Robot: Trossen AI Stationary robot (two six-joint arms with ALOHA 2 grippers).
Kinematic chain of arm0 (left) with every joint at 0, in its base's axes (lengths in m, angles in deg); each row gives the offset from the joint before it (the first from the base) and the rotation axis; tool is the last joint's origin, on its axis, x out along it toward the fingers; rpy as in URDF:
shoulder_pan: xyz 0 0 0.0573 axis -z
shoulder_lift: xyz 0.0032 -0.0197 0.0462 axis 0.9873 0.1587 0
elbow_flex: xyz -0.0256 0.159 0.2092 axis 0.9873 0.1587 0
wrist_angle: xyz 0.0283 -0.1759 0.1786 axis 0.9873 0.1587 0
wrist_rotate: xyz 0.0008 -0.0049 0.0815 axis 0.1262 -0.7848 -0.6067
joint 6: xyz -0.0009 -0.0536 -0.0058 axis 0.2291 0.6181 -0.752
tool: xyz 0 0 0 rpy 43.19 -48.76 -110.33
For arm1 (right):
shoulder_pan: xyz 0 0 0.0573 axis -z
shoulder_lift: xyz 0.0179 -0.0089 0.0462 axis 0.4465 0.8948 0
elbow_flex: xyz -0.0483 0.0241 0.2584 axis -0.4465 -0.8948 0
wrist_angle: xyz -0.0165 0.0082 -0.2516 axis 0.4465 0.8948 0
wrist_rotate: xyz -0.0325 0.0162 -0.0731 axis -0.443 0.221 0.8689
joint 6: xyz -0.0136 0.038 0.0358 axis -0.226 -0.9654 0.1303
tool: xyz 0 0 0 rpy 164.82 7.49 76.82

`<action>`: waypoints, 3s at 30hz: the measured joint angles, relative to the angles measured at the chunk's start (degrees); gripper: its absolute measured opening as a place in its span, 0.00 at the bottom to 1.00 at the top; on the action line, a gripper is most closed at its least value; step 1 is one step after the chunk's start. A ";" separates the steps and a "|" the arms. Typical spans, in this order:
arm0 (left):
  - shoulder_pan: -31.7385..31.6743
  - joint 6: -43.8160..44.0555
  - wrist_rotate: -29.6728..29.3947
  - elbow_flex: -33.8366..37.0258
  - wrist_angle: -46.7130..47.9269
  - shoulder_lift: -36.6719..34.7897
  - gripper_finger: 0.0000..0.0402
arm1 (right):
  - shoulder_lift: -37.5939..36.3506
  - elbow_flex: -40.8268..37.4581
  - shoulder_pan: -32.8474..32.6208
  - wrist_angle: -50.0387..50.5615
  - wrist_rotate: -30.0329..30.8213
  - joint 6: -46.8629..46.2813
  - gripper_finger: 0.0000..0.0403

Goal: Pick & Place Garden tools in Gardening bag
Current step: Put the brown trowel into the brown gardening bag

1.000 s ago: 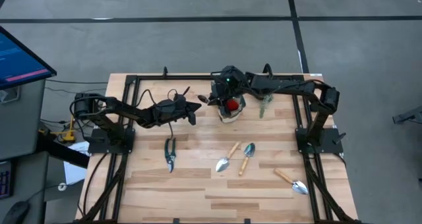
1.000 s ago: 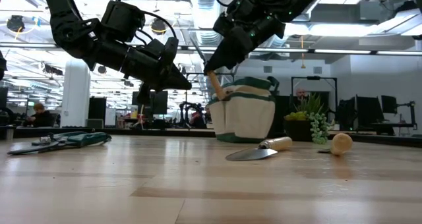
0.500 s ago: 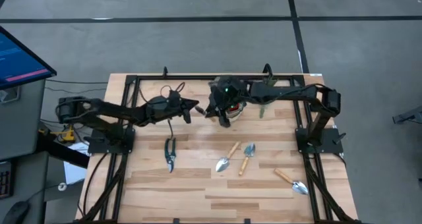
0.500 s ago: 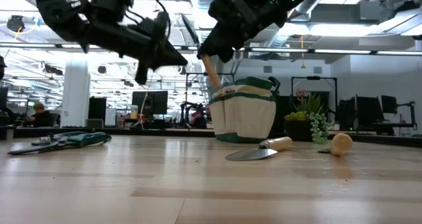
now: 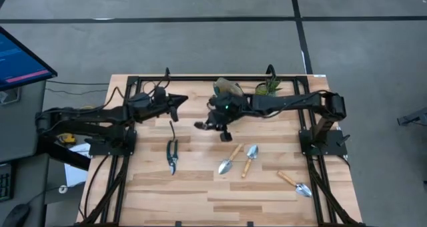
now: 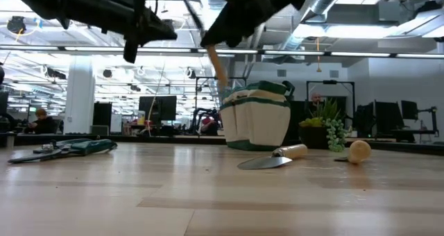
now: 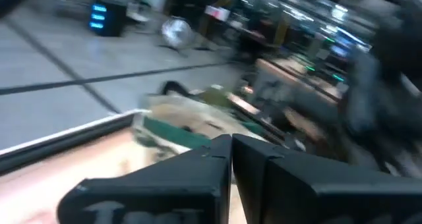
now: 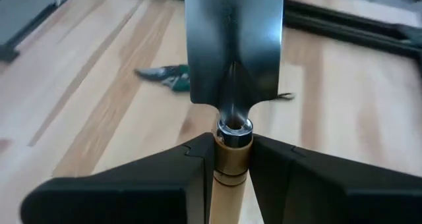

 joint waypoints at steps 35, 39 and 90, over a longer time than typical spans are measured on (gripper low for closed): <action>5.70 -17.92 10.31 -9.05 -16.38 13.19 0.73 | -4.74 0.41 3.92 -5.30 0.73 -3.91 0.15; 5.66 -17.66 10.31 -9.07 -17.36 15.19 0.71 | -4.74 0.43 3.96 -6.21 0.57 -3.91 0.15; 6.25 -18.15 6.44 -9.00 -18.40 15.96 0.67 | -5.70 4.29 4.57 -12.96 -5.49 -7.19 0.15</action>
